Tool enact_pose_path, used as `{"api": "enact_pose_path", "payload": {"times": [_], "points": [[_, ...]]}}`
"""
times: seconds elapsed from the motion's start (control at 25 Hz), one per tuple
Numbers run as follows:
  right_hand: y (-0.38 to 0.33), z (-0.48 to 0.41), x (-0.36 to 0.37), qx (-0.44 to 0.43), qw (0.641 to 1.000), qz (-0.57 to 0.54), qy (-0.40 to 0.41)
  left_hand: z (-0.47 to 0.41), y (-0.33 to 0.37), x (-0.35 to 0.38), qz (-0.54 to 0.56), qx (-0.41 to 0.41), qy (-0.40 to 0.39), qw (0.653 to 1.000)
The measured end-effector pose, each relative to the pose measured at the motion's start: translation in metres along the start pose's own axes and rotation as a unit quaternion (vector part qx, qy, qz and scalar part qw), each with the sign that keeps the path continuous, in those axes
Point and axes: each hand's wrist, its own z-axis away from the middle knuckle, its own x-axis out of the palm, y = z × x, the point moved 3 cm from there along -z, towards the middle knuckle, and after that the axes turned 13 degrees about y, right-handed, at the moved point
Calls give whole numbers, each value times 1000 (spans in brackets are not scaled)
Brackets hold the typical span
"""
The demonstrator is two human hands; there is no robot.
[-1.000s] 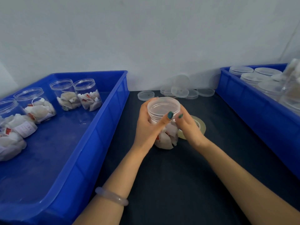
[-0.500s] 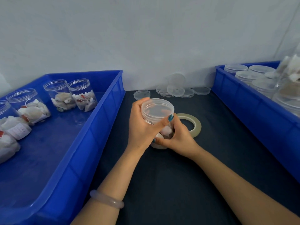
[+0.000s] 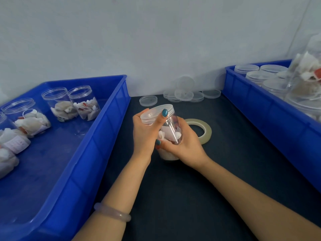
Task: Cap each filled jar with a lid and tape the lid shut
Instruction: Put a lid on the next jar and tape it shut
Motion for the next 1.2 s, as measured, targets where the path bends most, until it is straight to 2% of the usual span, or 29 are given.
{"api": "enact_pose_path", "payload": {"times": [0.12, 0.24, 0.36, 0.52, 0.68, 0.76, 0.92, 1.04, 1.12, 1.2], "points": [[-8, 5, 4, -48, 981, 168, 89, 4, 2, 1, 14, -14, 42, 999], [-14, 6, 7, -72, 958, 253, 112, 8, 1, 3, 15, -26, 64, 998], [-10, -1, 0, -64, 969, 222, 89, 2, -1, 1, 21, -28, 35, 999], [-7, -6, -6, -46, 985, 160, 43, -6, 3, -8, -1, 9, -3, 1000], [-8, -2, -3, -35, 992, 121, 34, -9, 11, -12, 4, 80, -117, 990], [-8, -1, -3, -40, 990, 130, 43, -10, 13, -15, -5, 79, -130, 988], [-12, 2, -1, -86, 968, 216, 94, 1, 12, -9, 25, 62, -59, 996], [-17, 3, -3, -146, 927, 304, 165, 14, 8, 0, 55, 37, 19, 998], [-20, 3, -4, -193, 899, 340, 196, 19, 7, 5, 68, 19, 33, 997], [-22, 1, -6, -208, 891, 355, 194, 19, 7, 6, 75, 15, 13, 997]]}}
